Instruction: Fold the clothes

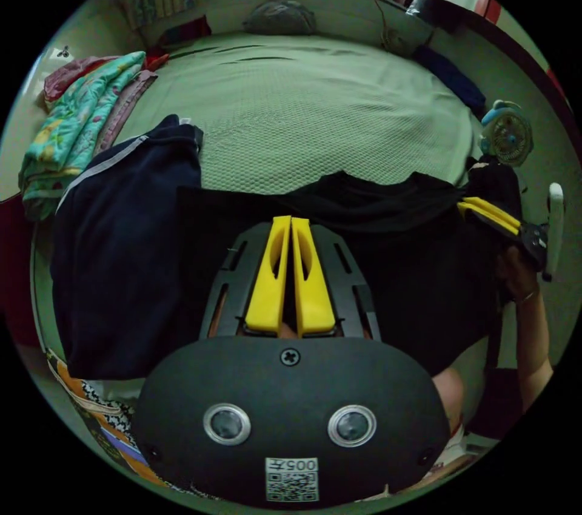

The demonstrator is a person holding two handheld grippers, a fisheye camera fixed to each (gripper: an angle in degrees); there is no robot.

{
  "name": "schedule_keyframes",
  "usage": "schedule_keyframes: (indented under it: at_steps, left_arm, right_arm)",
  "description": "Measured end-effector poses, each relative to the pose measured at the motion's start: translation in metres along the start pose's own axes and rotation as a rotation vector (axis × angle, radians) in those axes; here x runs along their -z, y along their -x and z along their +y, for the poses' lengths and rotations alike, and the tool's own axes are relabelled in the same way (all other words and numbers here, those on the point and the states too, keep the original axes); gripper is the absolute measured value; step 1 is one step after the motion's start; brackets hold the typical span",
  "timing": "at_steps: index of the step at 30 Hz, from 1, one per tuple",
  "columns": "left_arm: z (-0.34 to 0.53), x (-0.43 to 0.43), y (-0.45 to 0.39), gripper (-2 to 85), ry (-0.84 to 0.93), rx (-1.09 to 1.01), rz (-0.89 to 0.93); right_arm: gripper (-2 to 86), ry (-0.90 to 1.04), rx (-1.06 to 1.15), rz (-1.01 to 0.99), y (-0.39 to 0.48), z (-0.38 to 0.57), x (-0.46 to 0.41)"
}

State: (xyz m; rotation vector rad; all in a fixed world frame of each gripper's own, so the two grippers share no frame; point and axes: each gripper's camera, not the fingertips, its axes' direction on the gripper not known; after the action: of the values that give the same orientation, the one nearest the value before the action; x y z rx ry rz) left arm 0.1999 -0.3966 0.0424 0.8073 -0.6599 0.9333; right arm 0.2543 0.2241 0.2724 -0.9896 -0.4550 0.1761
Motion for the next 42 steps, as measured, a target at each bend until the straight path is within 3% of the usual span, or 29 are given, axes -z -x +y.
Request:
schedule_keyframes:
  at_steps: [4,9,11,15,18,23,30,36,42]
  left_arm:
    - [-0.017,-0.008,-0.035,-0.6,0.044,-0.053,-0.126]
    - [-0.041,-0.011,-0.073,-0.6,0.088,-0.039,-0.153]
    - [-0.041,-0.010,-0.089,-0.6,0.093,-0.039,-0.208]
    - [-0.017,0.013,-0.130,-0.6,0.020,-0.014,-0.105]
    - [0.011,0.024,-0.178,-0.6,0.019,-0.075,-0.205]
    - [0.055,0.048,-0.264,-0.3,0.027,-0.147,-0.137]
    - [0.127,0.094,-0.432,3.7,-0.039,-0.362,0.090]
    - [0.185,0.098,-0.565,9.2,0.004,-0.524,0.156]
    - [0.218,0.082,-0.642,11.7,0.001,-0.475,0.102]
  right_arm:
    - [4.0,0.017,-0.106,0.018,-0.007,-0.020,-0.003]
    - [4.6,0.080,-0.290,-0.061,-0.043,-0.031,0.002]
    - [5.4,0.072,-0.289,-0.043,-0.051,-0.026,0.010]
    - [5.9,0.004,-0.217,-0.021,-0.061,0.012,0.050]
    - [6.4,-0.023,-0.151,0.021,-0.068,0.051,0.082]
    - [7.2,-0.026,-0.132,0.073,-0.087,0.108,0.127]
    - [5.9,-0.056,-0.155,0.068,-0.113,0.172,0.183]
    - [5.9,-0.087,-0.169,0.063,-0.136,0.210,0.221]
    - [7.7,-0.104,-0.180,0.047,-0.160,0.233,0.244]
